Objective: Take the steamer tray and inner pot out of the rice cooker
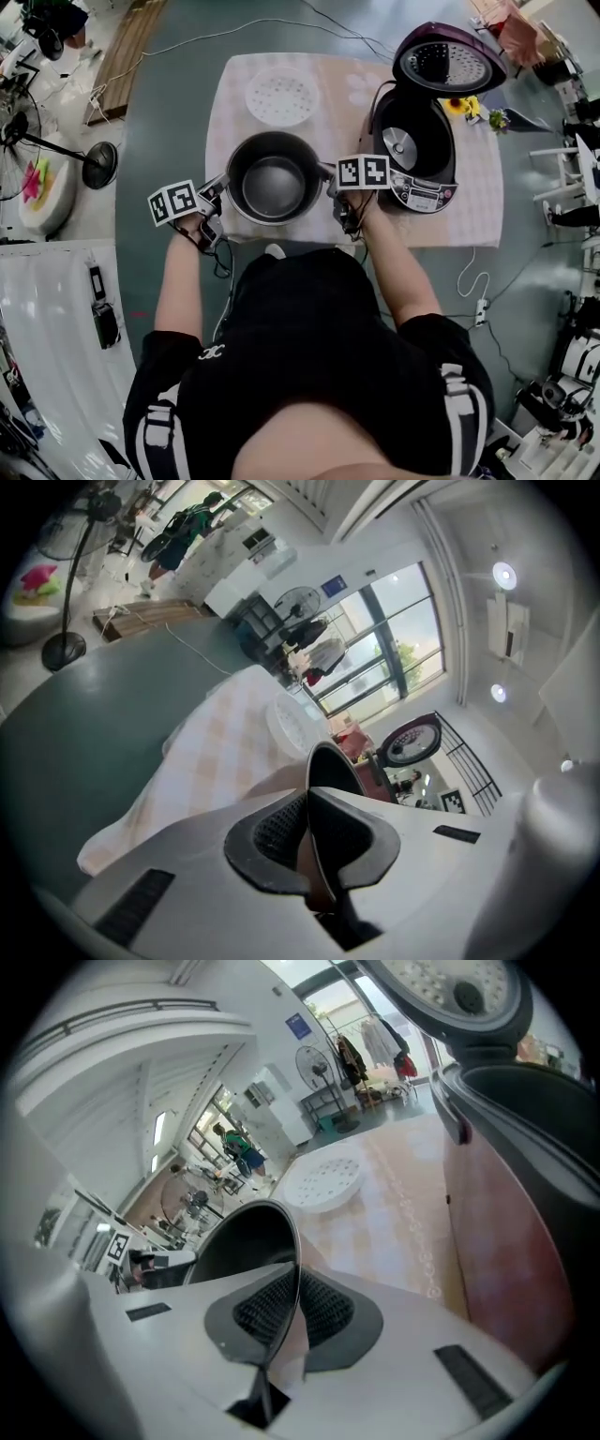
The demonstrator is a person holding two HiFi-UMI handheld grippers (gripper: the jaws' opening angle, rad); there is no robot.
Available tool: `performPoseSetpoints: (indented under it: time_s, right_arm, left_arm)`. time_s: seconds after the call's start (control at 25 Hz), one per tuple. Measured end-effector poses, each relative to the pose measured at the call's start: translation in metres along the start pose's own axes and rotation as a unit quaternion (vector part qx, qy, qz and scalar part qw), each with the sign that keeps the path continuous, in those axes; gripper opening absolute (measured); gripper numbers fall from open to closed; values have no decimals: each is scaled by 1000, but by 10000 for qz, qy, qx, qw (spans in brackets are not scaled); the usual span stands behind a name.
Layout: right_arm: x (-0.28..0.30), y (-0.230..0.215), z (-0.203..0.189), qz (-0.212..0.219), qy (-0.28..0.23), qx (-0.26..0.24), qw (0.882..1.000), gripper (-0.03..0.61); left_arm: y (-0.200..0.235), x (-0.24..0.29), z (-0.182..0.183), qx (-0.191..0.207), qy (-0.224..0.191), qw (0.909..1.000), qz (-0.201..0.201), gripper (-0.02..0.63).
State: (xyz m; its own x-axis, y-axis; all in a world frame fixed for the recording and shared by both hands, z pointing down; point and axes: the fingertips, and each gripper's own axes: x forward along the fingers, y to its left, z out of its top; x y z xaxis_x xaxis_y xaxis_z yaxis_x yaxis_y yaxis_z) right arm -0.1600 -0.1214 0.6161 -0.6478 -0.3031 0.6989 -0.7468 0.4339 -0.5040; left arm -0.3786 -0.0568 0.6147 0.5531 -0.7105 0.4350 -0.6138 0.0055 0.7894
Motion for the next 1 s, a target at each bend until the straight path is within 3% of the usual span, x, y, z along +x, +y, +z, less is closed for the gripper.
performPoseSetpoints:
  time_s: [0.24, 0.44, 0.56, 0.64, 0.68, 0.76, 0.88, 0.96, 1.0]
  right_arm:
    - [-1, -5, 1, -372, 38, -456, 9983, 21]
    - [3, -8, 4, -578, -33, -733, 9956, 26]
    - [1, -9, -4, -584, -62, -622, 9963, 28]
    - [-2, -5, -9, -559, 27, -717, 9959, 32]
    - [-5, -2, -7, -555, 19, -864, 9947, 32]
    - [-17, 3, 7, -677, -302, -1273, 9891, 38]
    - [-51, 20, 51, -808, -1370, -1689, 9727, 38]
    - [-84, 44, 88, -732, -2303, -1932, 9509, 38]
    - [-105, 58, 106, -655, -2845, -2046, 9343, 38]
  left_arm:
    - [-2, 6, 0, 63, 11, 10000, -75, 12]
    - [-1, 11, 2, 409, 137, 9990, 110, 14]
    - [-2, 9, -6, 787, 193, 9963, 288, 15]
    - [-5, 0, -4, 1336, 58, 9890, 625, 15]
    - [-8, -6, 4, 1708, -143, 9812, 883, 23]
    - [-21, -19, 25, 2535, -649, 9557, 1347, 43]
    - [-59, -43, 58, 3410, -1408, 9161, 1570, 95]
    - [-93, -61, 81, 3719, -1989, 8935, 1540, 97]
    - [-111, -70, 91, 3822, -2259, 8837, 1480, 97]
